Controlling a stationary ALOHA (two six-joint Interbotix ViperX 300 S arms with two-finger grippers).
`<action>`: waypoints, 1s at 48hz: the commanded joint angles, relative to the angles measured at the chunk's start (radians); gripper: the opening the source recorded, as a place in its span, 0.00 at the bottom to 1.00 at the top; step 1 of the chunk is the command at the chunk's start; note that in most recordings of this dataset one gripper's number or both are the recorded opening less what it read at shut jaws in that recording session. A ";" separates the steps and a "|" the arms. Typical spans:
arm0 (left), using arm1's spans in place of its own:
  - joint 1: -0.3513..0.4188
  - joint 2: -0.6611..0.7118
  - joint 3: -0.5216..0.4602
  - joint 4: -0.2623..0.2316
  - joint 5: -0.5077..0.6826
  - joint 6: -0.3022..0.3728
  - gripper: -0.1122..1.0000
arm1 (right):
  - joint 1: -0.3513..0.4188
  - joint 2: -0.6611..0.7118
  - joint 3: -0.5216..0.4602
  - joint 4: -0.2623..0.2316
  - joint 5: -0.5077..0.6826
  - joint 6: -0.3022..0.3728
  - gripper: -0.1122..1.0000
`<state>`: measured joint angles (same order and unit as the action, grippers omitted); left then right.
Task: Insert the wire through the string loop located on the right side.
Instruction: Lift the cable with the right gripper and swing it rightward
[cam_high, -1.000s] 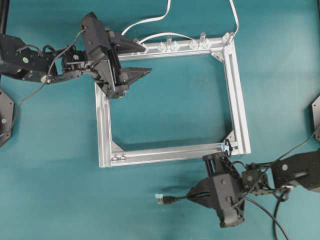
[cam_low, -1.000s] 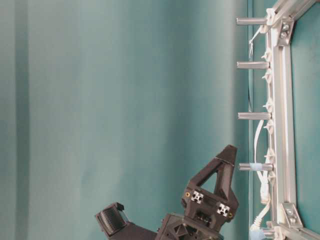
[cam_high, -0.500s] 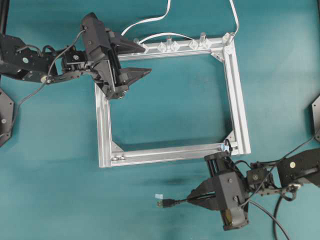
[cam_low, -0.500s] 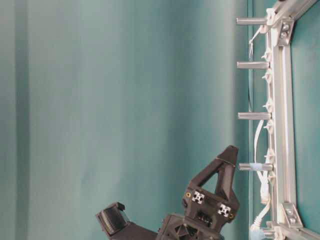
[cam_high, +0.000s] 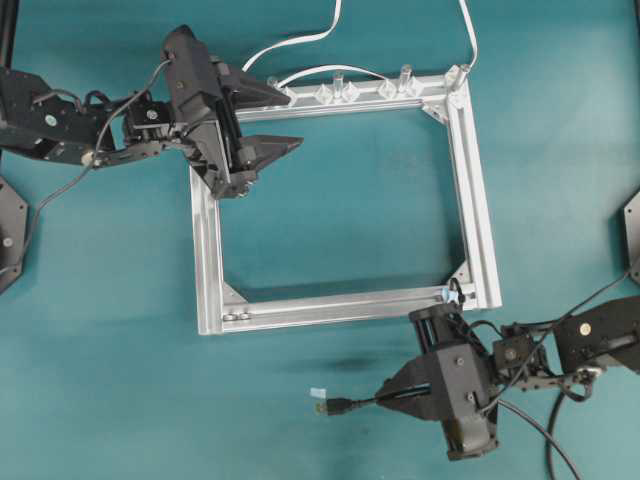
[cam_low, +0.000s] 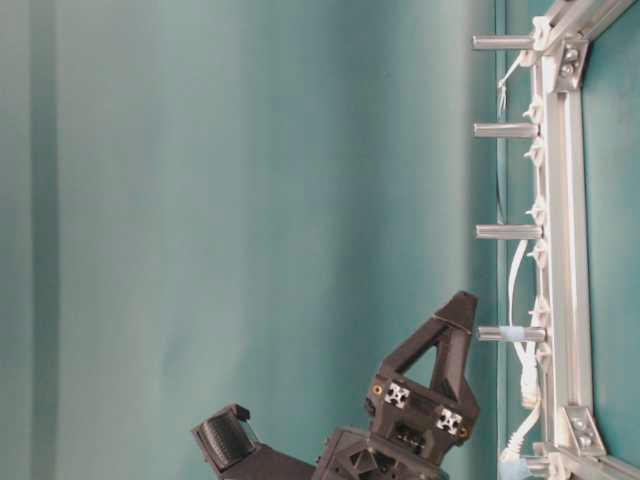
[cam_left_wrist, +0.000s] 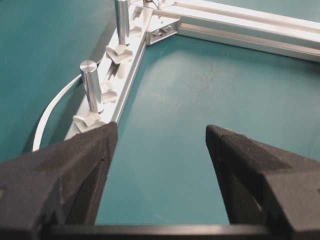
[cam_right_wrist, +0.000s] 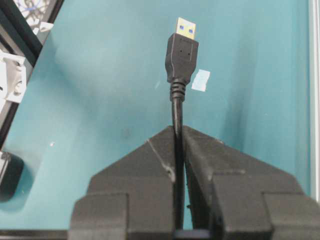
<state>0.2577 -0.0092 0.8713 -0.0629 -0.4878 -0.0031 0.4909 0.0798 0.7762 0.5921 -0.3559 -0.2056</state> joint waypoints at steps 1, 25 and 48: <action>-0.002 -0.025 -0.008 0.003 -0.005 0.000 0.75 | -0.002 -0.048 0.008 -0.011 -0.003 -0.002 0.17; -0.002 -0.023 -0.009 0.003 -0.005 0.002 0.75 | -0.003 -0.331 0.212 -0.035 0.213 0.000 0.17; 0.000 -0.025 -0.009 0.003 -0.005 0.000 0.75 | -0.002 -0.583 0.385 -0.041 0.279 0.002 0.17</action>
<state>0.2577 -0.0092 0.8728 -0.0629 -0.4878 -0.0031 0.4863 -0.4694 1.1536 0.5538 -0.0752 -0.2025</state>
